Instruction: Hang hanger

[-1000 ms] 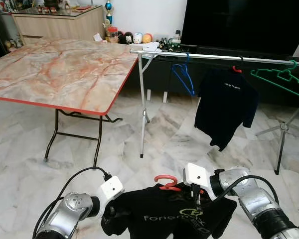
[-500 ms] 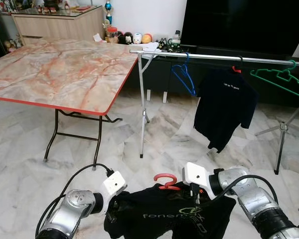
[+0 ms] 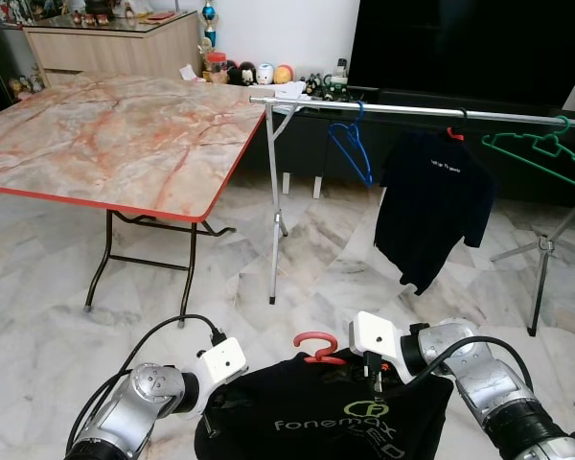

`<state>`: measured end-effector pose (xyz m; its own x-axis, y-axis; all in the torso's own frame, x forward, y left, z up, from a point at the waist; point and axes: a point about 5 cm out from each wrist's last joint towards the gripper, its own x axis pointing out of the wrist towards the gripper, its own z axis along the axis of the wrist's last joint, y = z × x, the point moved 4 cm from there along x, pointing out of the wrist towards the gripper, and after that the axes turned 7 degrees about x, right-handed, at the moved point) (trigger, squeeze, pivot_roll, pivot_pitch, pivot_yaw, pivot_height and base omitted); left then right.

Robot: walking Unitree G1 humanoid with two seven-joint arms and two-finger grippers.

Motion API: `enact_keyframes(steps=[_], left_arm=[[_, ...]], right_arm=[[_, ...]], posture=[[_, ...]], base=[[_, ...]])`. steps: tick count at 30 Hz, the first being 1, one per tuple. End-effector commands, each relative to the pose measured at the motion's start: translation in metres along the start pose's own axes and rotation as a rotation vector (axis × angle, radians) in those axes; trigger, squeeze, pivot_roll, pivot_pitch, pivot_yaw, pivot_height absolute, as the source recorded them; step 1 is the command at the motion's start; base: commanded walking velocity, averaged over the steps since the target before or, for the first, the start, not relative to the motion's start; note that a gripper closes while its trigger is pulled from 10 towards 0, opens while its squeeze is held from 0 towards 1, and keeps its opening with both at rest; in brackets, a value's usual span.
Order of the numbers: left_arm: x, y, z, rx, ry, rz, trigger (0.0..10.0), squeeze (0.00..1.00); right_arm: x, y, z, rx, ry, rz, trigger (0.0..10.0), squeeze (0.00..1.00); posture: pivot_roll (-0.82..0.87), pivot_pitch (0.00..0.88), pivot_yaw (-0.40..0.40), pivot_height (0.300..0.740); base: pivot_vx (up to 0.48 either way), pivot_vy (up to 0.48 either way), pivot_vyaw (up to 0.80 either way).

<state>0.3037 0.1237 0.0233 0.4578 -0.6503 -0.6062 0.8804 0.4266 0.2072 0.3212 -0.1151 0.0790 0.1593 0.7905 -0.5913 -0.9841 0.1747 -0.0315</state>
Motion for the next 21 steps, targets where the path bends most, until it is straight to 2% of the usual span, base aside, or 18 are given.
enact_keyframes(steps=[1, 9, 14, 21], left_arm=[[-0.006, 0.002, -0.006, -0.061, -0.005, 0.004, 10.0, 1.0], [-0.012, 0.0, 0.001, -0.089, -0.063, -0.051, 10.0, 1.0], [-0.016, -0.005, -0.003, -0.094, -0.05, -0.093, 10.0, 1.0], [-0.014, -0.004, -0.013, -0.11, -0.011, -0.052, 10.0, 1.0]], right_arm=[[-0.009, -0.01, 0.015, -0.036, -0.039, -0.043, 10.0, 0.0], [-0.009, -0.01, 0.014, -0.036, -0.037, -0.041, 10.0, 0.0], [-0.01, -0.01, 0.016, -0.042, -0.039, -0.039, 10.0, 0.0], [-0.012, -0.009, 0.023, -0.067, -0.045, -0.025, 10.0, 0.0]], posture=[[0.1, 0.0, -0.033, 0.74], [0.1, 0.0, -0.035, 0.74], [0.11, 0.0, -0.039, 0.74], [0.1, 0.0, -0.044, 0.74]], base=[[0.0, 0.0, 0.0], [0.0, 0.0, 0.0], [0.0, 0.0, 0.0], [0.0, 0.0, 0.0]])
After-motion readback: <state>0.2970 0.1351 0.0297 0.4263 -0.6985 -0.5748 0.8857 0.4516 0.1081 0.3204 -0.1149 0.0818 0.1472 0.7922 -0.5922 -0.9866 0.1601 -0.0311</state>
